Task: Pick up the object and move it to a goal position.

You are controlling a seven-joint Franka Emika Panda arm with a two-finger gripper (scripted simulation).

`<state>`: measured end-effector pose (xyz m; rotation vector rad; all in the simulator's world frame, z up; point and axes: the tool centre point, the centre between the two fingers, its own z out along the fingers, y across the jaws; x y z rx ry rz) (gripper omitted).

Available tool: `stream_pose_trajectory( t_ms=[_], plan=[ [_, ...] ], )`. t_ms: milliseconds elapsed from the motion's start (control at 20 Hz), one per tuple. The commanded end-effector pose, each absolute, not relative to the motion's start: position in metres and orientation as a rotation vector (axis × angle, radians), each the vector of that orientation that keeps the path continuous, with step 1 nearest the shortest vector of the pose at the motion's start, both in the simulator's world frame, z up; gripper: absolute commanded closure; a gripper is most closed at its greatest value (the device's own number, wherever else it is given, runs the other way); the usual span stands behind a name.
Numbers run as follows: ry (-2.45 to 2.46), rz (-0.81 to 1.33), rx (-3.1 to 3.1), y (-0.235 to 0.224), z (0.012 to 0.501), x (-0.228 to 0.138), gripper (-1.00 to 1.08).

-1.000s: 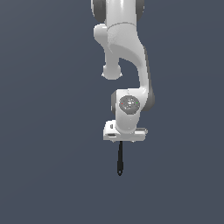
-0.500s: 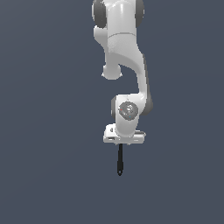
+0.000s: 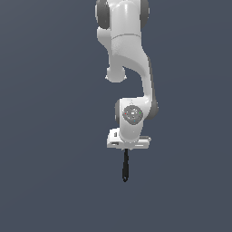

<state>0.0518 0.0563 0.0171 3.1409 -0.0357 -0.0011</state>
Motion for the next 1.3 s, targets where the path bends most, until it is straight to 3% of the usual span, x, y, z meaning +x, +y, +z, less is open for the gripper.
stream_pose_trajectory(
  t_ms=[0, 600, 1250],
  plan=[
    [-0.035, -0.001, 3.141, 0.056, 0.017, 0.052, 1.08],
    [-0.035, -0.001, 3.141, 0.033, 0.056, 0.043, 1.08],
    [-0.035, -0.001, 3.142, -0.038, 0.177, 0.015, 1.08]
  ],
)
